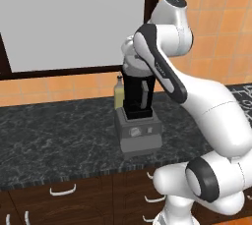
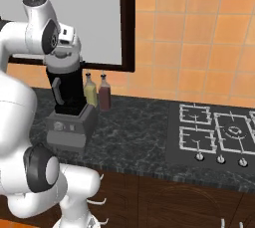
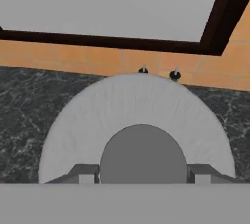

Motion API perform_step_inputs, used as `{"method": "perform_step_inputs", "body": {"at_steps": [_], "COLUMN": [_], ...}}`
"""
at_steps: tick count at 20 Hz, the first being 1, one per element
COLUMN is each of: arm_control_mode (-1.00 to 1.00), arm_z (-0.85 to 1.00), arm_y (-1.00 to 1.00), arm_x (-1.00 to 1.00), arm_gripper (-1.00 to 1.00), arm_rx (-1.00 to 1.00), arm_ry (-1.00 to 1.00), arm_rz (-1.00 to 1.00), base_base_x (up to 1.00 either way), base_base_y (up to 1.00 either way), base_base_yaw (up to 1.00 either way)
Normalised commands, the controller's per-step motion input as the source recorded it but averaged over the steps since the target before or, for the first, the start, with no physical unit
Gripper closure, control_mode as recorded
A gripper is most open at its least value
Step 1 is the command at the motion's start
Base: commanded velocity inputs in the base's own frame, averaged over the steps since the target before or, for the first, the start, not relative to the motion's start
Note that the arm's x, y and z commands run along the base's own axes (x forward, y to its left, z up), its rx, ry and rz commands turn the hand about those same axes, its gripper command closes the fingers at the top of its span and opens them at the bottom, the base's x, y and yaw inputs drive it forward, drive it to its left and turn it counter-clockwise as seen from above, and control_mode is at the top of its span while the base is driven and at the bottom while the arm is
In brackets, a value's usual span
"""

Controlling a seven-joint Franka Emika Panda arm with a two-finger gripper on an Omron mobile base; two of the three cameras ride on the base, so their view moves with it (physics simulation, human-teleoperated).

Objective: Close the lid blender by securely placing the lid on top.

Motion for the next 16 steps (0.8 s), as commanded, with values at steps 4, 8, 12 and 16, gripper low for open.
{"method": "perform_step_inputs", "body": {"at_steps": [4,8,12,16], "arm_control_mode": [-1.0,-1.0,-1.0,-1.0], "arm_z": [0.56,0.57,0.02,-0.03], "arm_y": [0.0,0.0,0.0,0.0], "arm_x": [-0.17,-0.08,-0.1,0.0], "arm_gripper": [1.0,1.0,1.0,1.0], "arm_rx": [0.0,0.0,0.0,0.0], "arm_ry": [-0.11,-0.11,-0.01,-0.03], "arm_rz": [0.0,0.0,0.0,0.0], "base_base_x": [0.0,0.0,0.0,0.0], "base_base_y": [0.0,0.0,0.0,0.0], "base_base_yaw": [0.0,0.0,0.0,0.0]}}
